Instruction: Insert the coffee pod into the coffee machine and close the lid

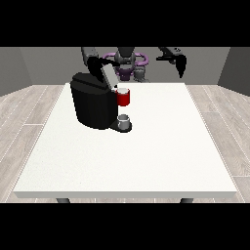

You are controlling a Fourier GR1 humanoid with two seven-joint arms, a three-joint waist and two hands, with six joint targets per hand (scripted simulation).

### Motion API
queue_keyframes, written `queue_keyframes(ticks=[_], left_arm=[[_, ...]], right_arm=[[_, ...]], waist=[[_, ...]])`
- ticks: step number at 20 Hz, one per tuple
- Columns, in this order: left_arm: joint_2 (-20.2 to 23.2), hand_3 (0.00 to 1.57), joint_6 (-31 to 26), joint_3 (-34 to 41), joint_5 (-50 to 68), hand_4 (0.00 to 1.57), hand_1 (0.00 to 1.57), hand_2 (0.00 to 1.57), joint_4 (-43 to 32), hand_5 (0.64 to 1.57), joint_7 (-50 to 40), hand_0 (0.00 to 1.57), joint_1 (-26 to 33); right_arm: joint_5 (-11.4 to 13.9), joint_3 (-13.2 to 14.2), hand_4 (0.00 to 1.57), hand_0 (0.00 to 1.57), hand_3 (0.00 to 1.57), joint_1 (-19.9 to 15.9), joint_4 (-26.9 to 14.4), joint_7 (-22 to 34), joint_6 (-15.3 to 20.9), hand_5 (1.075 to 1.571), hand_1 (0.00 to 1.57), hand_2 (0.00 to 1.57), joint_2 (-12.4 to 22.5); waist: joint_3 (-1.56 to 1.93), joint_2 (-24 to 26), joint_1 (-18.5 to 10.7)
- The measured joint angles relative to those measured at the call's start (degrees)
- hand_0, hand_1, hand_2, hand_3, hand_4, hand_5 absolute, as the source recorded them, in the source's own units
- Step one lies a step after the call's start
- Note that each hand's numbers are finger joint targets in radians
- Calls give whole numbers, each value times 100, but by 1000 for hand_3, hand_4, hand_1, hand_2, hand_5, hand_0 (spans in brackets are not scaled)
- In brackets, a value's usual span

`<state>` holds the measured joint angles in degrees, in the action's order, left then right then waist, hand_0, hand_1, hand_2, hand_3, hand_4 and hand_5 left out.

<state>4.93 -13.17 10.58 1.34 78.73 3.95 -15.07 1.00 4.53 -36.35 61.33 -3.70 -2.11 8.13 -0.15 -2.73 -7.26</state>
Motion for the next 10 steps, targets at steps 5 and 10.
queue_keyframes(ticks=[5,10], left_arm=[[26,0,84,-61,-41,0,0,0,28,1571,27,0,-3],[123,0,180,-1,-34,0,0,0,-70,1571,44,0,-63]], right_arm=[[6,34,0,0,0,-196,-99,-93,-45,1571,0,0,19],[156,-138,154,0,0,-313,-217,-61,-96,1571,0,0,-85]], waist=[[1,-73,-7],[7,-116,54]])
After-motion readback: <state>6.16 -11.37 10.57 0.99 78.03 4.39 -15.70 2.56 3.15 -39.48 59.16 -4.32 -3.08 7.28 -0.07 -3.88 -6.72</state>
